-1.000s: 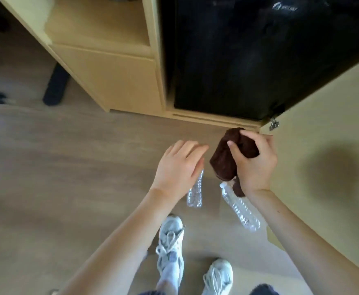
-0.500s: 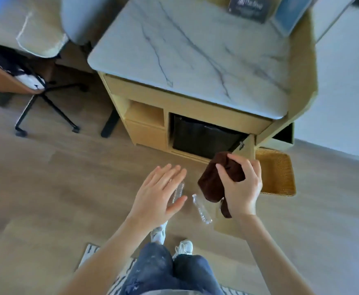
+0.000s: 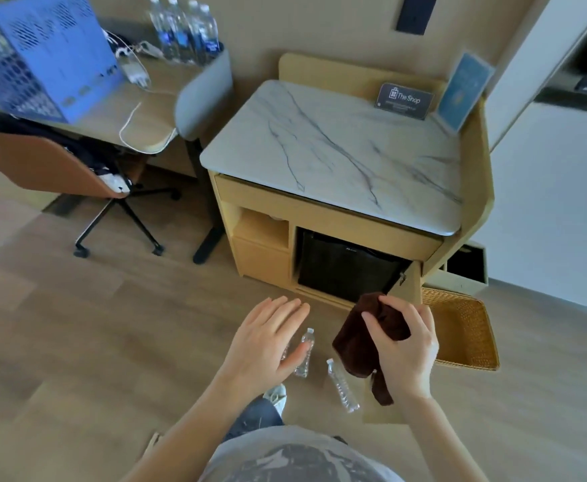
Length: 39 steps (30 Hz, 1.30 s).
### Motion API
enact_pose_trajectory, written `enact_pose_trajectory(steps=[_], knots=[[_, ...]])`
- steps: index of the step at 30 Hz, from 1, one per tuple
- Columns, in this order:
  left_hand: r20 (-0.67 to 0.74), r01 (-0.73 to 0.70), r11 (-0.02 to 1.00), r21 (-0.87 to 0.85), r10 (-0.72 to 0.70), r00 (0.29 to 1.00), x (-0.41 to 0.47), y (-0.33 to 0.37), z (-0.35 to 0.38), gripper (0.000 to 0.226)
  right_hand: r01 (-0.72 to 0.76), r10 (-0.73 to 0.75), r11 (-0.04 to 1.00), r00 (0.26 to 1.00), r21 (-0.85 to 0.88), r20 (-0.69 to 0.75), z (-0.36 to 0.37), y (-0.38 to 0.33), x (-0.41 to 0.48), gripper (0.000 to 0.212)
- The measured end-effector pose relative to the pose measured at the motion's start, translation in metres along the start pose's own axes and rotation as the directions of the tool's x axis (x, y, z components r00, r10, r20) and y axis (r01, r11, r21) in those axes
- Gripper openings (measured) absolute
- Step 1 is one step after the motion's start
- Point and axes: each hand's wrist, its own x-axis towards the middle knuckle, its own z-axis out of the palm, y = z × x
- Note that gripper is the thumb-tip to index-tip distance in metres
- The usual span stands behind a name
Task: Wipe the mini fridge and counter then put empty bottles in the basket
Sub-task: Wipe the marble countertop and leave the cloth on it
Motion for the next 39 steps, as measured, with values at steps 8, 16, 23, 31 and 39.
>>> enact_pose_trajectory(steps=[8, 16, 23, 31, 39], knots=[[-0.021, 0.123, 0.992, -0.003, -0.123, 0.992, -0.038, -0.01, -0.015, 0.05, 0.031, -0.032, 0.999, 0.997, 0.024, 0.07, 0.018, -0.011, -0.011, 0.041], [-0.098, 0.218, 0.976, -0.017, -0.219, 0.971, -0.061, -0.057, -0.048, 0.049, 0.092, -0.104, 0.99, 0.988, 0.11, 0.112, 0.06, -0.059, -0.002, 0.045], [-0.121, 0.221, 0.975, 0.017, -0.217, 0.969, -0.07, -0.119, -0.078, 0.05, 0.086, -0.109, 0.977, 0.988, 0.197, 0.111, 0.117, -0.101, 0.008, 0.035], [-0.129, 0.187, 0.982, 0.016, -0.183, 0.975, -0.019, -0.187, -0.095, 0.051, 0.042, -0.075, 0.97, 0.989, 0.238, 0.129, 0.179, -0.128, 0.053, 0.033], [-0.133, 0.135, 0.99, 0.046, -0.128, 0.983, 0.105, -0.283, -0.073, 0.05, 0.025, -0.06, 0.971, 0.988, 0.239, 0.143, 0.267, -0.121, 0.178, 0.031]])
